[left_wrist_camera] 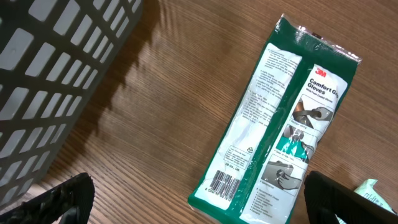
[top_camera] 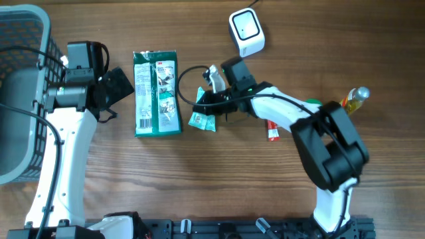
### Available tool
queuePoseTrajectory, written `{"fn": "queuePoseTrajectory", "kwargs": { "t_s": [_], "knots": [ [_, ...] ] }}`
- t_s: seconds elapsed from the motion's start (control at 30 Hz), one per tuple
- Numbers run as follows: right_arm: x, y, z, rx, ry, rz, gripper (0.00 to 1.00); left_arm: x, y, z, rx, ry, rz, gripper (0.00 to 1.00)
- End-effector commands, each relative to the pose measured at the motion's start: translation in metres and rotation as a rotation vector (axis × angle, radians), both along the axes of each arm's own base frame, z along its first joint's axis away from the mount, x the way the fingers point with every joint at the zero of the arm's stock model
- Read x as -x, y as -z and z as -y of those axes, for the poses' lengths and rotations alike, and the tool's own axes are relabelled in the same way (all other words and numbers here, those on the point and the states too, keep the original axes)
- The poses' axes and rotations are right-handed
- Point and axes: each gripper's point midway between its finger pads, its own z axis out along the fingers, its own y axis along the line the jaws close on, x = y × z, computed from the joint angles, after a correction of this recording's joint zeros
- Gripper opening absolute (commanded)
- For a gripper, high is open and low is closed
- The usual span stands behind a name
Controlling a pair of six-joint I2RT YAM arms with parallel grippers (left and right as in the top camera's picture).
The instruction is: Scan the item barcode
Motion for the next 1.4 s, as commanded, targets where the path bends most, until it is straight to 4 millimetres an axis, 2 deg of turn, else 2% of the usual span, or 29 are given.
{"fn": "queuePoseTrajectory", "kwargs": {
  "t_s": [0.0,0.23,0.43,0.63,0.77,0.97,1.03,1.17,1.3,1.37],
  "knots": [
    [-0.025,-0.024,0.006,0.028,0.058,0.125,0.04,-0.001,0.000,0.002,-0.002,0.012,-0.001,1.00],
    [-0.040,-0.006,0.026,0.167,0.163,0.163,0.04,-0.001,0.000,0.002,-0.002,0.012,-0.001,1.00],
    [-0.039,0.002,0.030,0.197,0.173,0.148,0.04,-0.001,0.000,0.002,-0.002,0.012,-0.001,1.00],
    [-0.036,0.024,0.032,0.225,0.167,0.109,0.04,-0.001,0.000,0.002,-0.002,0.012,-0.001,1.00],
    [-0.035,0.045,0.036,0.259,0.172,0.081,0.04,-0.001,0.000,0.002,-0.002,0.012,-0.001,1.00],
    [-0.027,0.091,0.052,0.375,0.197,0.012,0.04,-0.001,0.000,0.002,-0.002,0.012,-0.001,1.00],
    [-0.024,0.096,0.054,0.386,0.194,-0.004,0.04,-0.001,0.000,0.002,-0.002,0.012,-0.001,1.00],
    [-0.028,0.086,0.047,0.344,0.192,0.005,0.04,-0.001,0.000,0.002,-0.002,0.012,-0.001,1.00],
    [-0.039,0.043,0.028,0.219,0.170,0.078,0.04,-0.001,0.000,0.002,-0.002,0.012,-0.001,1.00],
    [-0.041,0.022,0.025,0.188,0.174,0.100,0.04,-0.001,0.000,0.002,-0.002,0.012,-0.001,1.00]
  ]
}}
